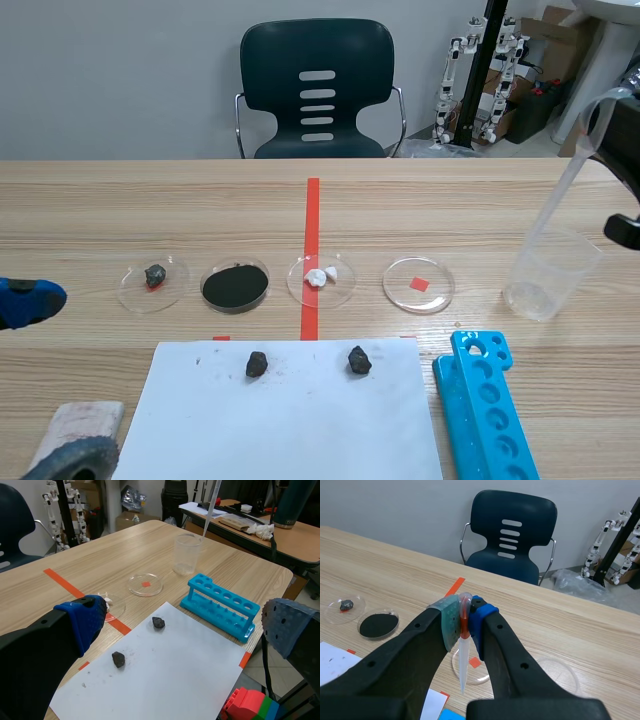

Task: Draw acid from the petri dish

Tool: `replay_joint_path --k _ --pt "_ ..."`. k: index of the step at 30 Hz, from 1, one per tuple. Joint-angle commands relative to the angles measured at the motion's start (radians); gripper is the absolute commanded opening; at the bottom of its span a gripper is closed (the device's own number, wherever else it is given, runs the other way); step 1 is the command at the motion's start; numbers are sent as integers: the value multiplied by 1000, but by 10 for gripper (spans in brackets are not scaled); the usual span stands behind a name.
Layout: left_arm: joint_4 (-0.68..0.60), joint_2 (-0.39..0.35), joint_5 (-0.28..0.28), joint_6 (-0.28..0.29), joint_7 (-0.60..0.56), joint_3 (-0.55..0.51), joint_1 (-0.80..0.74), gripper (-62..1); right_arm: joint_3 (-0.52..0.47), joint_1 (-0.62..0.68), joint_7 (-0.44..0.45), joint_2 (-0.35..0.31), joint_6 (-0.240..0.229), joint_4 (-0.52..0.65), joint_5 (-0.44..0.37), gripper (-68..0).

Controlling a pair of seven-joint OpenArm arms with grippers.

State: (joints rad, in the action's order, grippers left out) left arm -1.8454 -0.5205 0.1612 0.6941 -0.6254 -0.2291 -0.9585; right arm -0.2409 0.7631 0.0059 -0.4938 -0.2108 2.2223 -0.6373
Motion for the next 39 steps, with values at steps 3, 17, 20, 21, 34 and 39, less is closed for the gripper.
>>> replay_joint_path --k 3,17,20,21,34,39 --pt "-11 5 14 2 -14 5 -8 14 0 2 19 -12 0 0 -10 -643" --pt "-11 5 14 2 -14 5 -8 14 0 2 19 -12 0 0 -10 -643" --pt "-11 5 14 2 -14 5 -8 14 0 2 18 -12 0 0 -10 -643" --pt "-11 5 14 2 -14 5 -8 14 0 2 18 -12 0 0 -10 -643" --pt "-11 5 14 2 -14 5 -8 14 0 2 18 -12 0 -1 -10 -658" --pt "-11 5 14 2 -14 5 -8 14 0 2 18 -12 0 -1 -10 -658"
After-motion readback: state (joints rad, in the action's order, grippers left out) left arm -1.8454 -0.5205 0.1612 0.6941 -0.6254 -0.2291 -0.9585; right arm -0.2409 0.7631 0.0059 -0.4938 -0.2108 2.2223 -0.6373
